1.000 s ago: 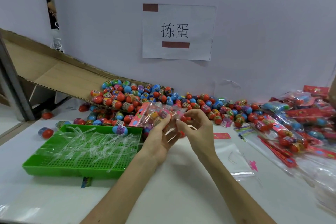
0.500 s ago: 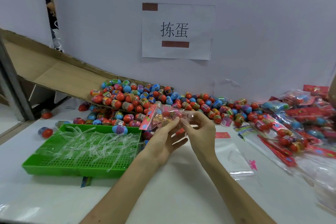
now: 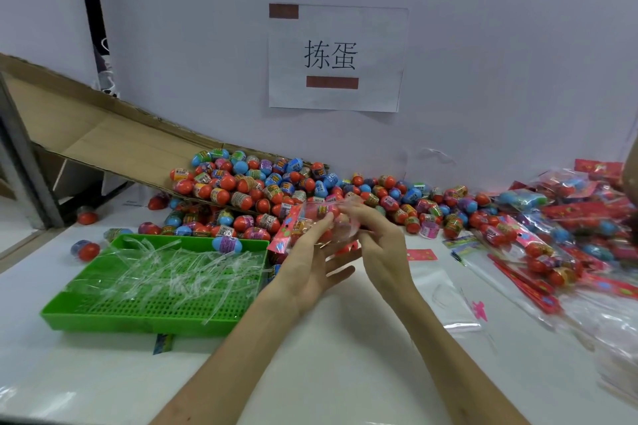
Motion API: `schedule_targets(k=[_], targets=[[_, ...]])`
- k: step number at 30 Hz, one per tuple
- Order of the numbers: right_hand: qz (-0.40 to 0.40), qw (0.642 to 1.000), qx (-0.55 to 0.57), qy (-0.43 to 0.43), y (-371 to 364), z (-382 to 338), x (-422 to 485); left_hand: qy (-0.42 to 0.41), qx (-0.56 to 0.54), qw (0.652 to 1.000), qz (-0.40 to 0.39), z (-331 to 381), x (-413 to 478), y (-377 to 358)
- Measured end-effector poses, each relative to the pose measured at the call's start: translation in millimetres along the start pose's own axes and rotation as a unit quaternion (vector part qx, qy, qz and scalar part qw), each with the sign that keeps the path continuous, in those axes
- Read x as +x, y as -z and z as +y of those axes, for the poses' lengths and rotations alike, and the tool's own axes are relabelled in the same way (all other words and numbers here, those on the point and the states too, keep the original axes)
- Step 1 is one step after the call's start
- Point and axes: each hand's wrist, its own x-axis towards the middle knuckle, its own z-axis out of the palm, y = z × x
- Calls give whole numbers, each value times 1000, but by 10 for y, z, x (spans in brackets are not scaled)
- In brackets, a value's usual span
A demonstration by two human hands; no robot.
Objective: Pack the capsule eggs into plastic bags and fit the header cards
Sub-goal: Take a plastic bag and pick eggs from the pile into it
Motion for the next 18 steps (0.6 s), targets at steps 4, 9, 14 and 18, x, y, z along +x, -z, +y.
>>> schedule_targets(k=[4, 9, 14, 18], targets=[[39, 993, -74, 86, 37, 24, -11, -11, 24, 1000, 4, 27, -21, -21], [109, 983, -107, 103, 118, 56, 62, -41, 57, 997, -23, 94, -28, -24], [151, 982, -88, 75, 205, 75, 109, -202, 99, 968, 112, 45, 3, -36], [134, 985, -91, 62, 238, 72, 123, -283, 166, 922, 203, 36, 73, 53]])
